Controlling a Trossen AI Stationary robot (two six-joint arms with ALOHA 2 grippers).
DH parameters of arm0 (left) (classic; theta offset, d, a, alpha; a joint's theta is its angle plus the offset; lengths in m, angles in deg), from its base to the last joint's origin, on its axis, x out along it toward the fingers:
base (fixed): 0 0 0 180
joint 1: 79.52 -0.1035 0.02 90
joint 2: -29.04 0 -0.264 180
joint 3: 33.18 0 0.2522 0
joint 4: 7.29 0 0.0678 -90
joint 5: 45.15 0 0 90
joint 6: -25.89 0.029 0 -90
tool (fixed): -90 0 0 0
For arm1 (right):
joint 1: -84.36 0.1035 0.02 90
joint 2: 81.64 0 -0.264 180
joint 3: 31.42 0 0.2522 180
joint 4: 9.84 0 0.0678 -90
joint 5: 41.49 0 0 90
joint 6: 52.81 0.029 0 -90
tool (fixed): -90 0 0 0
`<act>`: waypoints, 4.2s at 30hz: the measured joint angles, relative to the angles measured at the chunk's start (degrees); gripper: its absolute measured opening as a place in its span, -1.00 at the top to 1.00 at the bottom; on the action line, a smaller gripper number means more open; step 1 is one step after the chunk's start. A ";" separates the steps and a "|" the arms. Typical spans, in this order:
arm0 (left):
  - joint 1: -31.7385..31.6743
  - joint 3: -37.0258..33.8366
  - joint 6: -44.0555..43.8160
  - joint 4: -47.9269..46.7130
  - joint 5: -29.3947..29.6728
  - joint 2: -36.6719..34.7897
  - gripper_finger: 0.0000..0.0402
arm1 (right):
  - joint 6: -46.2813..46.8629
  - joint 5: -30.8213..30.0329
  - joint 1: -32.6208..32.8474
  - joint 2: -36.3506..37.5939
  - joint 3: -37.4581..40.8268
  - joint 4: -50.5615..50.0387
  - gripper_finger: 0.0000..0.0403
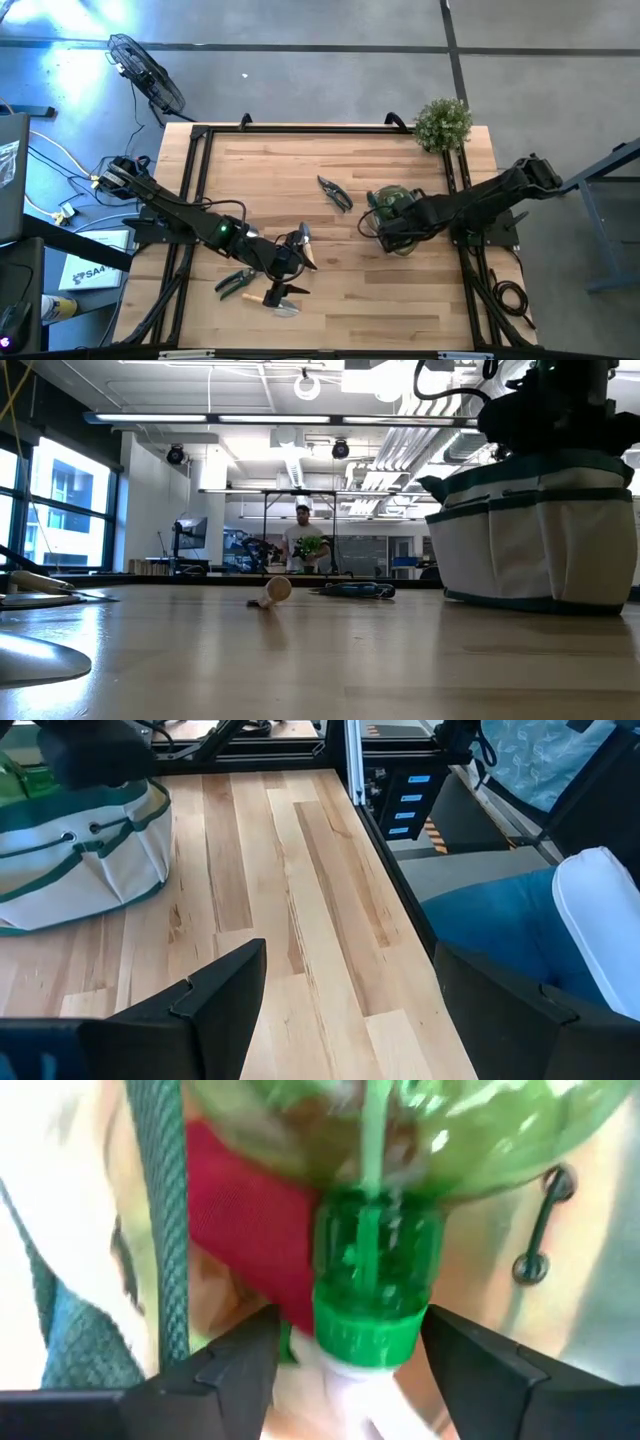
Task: Pick & Place Garden tools in Gardening bag
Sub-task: Put the green spray bottle into the gardening bag, then move the gardening bag to the center of the table
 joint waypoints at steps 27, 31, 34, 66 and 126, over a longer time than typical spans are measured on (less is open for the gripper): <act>0.00 0.00 0.01 -1.70 1.34 0.00 -0.41 | -1.96 2.45 -2.18 17.34 -0.01 7.10 -0.04; 0.00 0.00 -0.55 -1.72 0.93 0.00 -0.41 | -6.93 -3.59 0.32 22.94 -0.02 15.21 0.02; 0.00 0.00 -2.09 -1.62 -0.45 0.00 -0.41 | -15.59 -9.38 4.45 25.64 -0.07 23.41 0.04; -1.48 0.02 6.81 7.30 12.61 8.87 0.32 | 8.59 9.43 34.92 -0.05 -0.04 15.67 0.98; -21.93 23.06 -10.32 9.46 -18.65 38.80 1.00 | 3.11 -14.33 10.32 8.77 11.65 13.55 0.99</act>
